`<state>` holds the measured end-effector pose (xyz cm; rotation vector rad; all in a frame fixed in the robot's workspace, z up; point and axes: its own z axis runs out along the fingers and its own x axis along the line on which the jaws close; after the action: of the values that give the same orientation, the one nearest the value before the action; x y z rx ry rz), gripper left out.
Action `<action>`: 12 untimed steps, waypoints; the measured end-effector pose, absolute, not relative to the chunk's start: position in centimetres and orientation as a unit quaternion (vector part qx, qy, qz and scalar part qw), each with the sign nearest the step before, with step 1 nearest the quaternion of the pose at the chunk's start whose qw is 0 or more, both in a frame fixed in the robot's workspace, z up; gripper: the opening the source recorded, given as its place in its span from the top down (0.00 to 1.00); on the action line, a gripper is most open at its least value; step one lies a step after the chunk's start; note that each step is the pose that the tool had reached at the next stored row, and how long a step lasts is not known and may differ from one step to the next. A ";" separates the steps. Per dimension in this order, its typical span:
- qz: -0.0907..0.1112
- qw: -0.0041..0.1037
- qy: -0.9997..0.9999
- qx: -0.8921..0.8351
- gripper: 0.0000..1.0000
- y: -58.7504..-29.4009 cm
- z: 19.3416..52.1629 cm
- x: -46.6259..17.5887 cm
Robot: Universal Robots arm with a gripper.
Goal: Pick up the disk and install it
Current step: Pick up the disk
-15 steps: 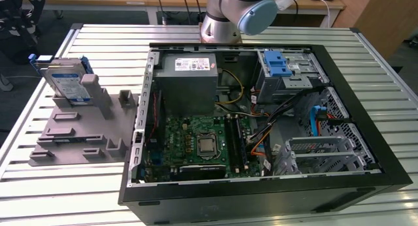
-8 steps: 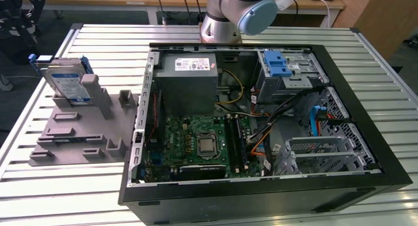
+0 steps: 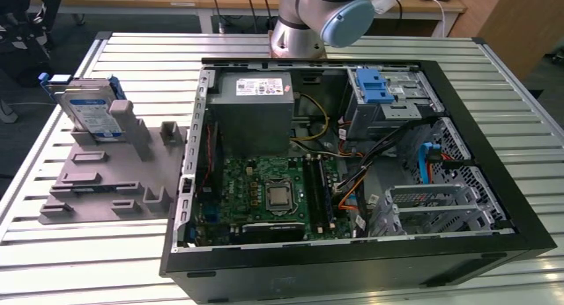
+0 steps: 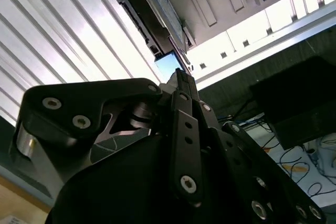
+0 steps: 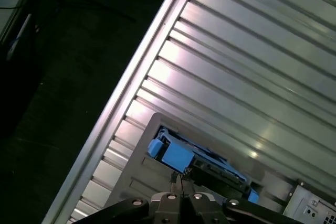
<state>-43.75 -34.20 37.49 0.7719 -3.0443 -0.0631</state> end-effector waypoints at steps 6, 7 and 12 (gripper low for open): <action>-0.020 0.001 -0.956 0.293 0.89 -34.2 37.5 -43.8; -0.020 0.001 -0.954 0.299 0.89 -34.2 37.5 -43.8; -0.020 0.002 -0.944 0.329 0.89 -34.2 37.5 -43.8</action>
<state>-43.76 -34.20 37.48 1.0319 -2.9626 -0.0622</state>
